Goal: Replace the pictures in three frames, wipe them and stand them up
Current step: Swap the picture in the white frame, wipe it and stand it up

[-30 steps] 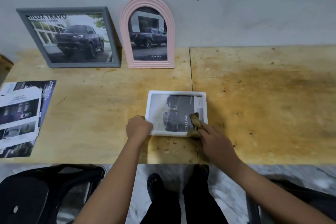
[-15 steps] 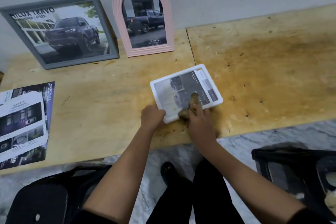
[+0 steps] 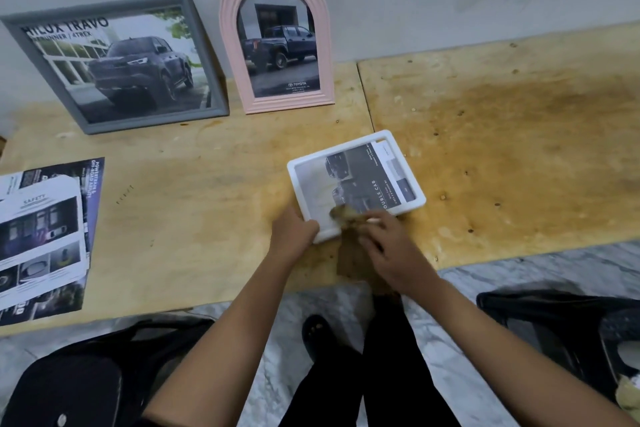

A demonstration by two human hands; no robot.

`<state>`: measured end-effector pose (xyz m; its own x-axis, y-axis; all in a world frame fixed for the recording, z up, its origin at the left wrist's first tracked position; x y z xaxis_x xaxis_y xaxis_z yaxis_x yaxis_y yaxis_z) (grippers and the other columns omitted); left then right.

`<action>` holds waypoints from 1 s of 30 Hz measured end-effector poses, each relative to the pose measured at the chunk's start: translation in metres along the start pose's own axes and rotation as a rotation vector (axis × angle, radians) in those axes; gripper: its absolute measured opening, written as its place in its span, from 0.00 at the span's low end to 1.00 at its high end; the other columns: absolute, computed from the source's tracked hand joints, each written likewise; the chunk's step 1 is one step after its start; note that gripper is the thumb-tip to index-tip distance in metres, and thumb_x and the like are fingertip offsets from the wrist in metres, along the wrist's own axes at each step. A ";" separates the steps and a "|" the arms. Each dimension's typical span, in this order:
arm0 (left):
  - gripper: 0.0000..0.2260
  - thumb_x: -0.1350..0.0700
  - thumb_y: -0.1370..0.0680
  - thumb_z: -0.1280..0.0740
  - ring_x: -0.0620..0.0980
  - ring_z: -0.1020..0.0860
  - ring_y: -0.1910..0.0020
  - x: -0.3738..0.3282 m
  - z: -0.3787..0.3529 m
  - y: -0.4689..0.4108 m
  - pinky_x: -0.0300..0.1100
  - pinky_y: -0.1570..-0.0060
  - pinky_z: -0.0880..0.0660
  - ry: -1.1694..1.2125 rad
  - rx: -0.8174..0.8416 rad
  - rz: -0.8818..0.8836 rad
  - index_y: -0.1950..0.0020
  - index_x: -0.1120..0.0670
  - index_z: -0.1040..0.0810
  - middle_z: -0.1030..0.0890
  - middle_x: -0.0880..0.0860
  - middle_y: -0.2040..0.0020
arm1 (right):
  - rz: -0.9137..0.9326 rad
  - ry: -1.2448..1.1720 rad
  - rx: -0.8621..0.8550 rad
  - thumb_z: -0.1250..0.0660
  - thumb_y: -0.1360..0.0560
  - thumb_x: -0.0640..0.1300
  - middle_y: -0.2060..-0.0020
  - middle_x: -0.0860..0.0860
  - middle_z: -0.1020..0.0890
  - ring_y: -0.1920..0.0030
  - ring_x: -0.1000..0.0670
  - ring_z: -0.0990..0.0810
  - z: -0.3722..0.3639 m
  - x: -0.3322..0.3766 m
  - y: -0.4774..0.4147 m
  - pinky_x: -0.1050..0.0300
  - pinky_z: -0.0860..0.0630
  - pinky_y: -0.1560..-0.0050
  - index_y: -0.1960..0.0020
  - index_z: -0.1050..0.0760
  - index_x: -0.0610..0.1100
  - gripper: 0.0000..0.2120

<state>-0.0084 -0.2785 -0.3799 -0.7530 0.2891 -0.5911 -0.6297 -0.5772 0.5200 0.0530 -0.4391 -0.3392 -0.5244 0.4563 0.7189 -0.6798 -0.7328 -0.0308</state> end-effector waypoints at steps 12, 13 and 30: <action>0.31 0.44 0.24 0.60 0.46 0.61 0.24 0.021 -0.027 -0.002 0.50 0.28 0.66 -0.309 -0.240 -0.172 0.23 0.54 0.59 0.57 0.49 0.22 | -0.078 0.544 0.156 0.64 0.26 0.63 0.23 0.46 0.55 0.24 0.48 0.60 -0.004 -0.065 -0.090 0.51 0.64 0.27 0.23 0.54 0.46 0.36; 0.32 0.42 0.25 0.62 0.45 0.61 0.24 0.021 -0.027 -0.002 0.50 0.28 0.66 -0.313 -0.247 -0.169 0.23 0.53 0.59 0.57 0.49 0.22 | -0.065 0.549 0.162 0.63 0.25 0.61 0.23 0.45 0.54 0.24 0.48 0.59 -0.006 -0.063 -0.091 0.51 0.63 0.27 0.23 0.53 0.46 0.35; 0.33 0.41 0.27 0.66 0.40 0.67 0.28 0.021 -0.030 -0.002 0.50 0.28 0.68 -0.377 -0.233 -0.114 0.24 0.54 0.62 0.60 0.48 0.22 | 0.278 0.295 0.329 0.47 0.23 0.41 0.29 0.43 0.33 0.28 0.42 0.36 -0.058 -0.009 -0.102 0.49 0.47 0.29 0.32 0.31 0.38 0.21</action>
<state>-0.0169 -0.2940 -0.4121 -0.7251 0.5941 -0.3483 -0.6858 -0.6690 0.2866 0.0977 -0.3389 -0.3826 -0.8166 0.3097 0.4871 -0.3219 -0.9448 0.0612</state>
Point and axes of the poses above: each hand's wrist, its own y-axis away from the middle knuckle, its own z-axis out of the back of the hand, x = y × z, the point moved 10 cm from there along -y, towards the middle knuckle
